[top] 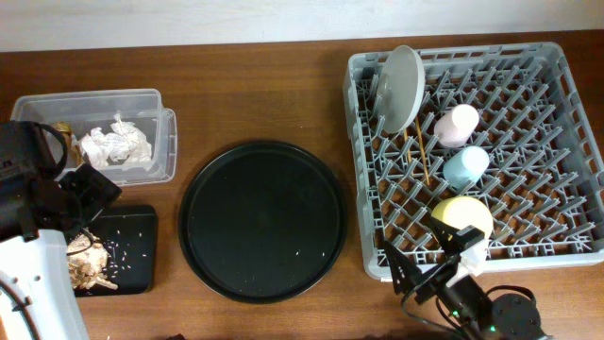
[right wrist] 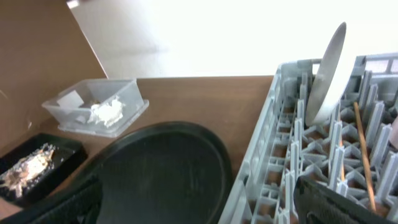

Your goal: Sort waste into correct bins and load items into the dishwasher rack

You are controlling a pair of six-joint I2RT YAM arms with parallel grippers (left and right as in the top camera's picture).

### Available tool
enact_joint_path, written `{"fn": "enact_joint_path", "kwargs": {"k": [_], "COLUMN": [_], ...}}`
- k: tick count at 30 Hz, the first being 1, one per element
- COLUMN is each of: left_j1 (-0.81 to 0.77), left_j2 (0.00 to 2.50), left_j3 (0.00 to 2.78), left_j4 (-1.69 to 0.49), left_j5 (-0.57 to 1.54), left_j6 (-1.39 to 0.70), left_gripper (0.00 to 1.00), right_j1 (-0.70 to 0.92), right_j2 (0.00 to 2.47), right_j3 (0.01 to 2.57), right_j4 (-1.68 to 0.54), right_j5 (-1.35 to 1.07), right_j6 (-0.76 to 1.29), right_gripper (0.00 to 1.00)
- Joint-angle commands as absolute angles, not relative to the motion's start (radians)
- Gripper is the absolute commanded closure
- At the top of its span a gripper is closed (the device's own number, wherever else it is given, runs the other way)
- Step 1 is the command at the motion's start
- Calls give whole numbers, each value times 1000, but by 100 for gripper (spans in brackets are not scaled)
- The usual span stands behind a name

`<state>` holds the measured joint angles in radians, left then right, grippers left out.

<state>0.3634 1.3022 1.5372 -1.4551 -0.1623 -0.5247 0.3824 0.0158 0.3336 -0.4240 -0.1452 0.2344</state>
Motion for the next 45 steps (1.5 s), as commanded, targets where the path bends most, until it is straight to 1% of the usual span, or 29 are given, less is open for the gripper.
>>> {"fn": "enact_joint_path", "kwargs": {"k": [1,6,9,12,15,17,21,25,27,29,32,34,37,39,42,45], "left_j1": [370,370,370,370,370,370,370,370,370,370,370,370,370,370,370,370], "left_j2": [1298,1298,1298,1298,1298,1298,1298,1298,1298,1298,1298,1298,1298,1298,1298,1298], "left_j3": [1538,1538,1538,1538,1538,1538,1538,1538,1538,1538,1538,1538,1538,1538,1538,1538], "left_j4": [-1456,-1456,-1456,-1456,-1456,-1456,-1456,-1456,-1456,-1456,-1456,-1456,-1456,-1456,-1456,-1456], "left_j5": [-173,-173,-173,-173,-173,-173,-173,-173,-173,-173,-173,-173,-173,-173,-173,-173], "left_j6": [-538,-538,-538,-538,-538,-538,-538,-538,-538,-538,-538,-538,-538,-538,-538,-538], "left_gripper": [0,1,1,1,1,1,0,1,1,1,1,1,0,1,1,1], "right_j1": [337,310,284,252,198,157,93,30,23,24,24,24,24,24,26,26], "right_j2": [3,3,3,3,3,3,3,3,3,3,3,3,3,3,3,3], "right_j3": [241,107,51,8,6,6,6,6,6,6,6,6,6,6,6,6], "right_j4": [-294,-46,57,137,162,159,119,27,-76,-72,-72,-76,-82,-83,-83,-82], "right_j5": [-217,-198,-199,-198,-199,-199,-196,-147,-142,-92,-88,-45,19,32,27,14], "right_j6": [145,130,127,126,101,63,-97,-97,-95,-85,-73,38,113,101,-36,-52], "right_gripper": [2,2,2,2,2,2,2,2,2,2,2,2,2,2,2,1]}}
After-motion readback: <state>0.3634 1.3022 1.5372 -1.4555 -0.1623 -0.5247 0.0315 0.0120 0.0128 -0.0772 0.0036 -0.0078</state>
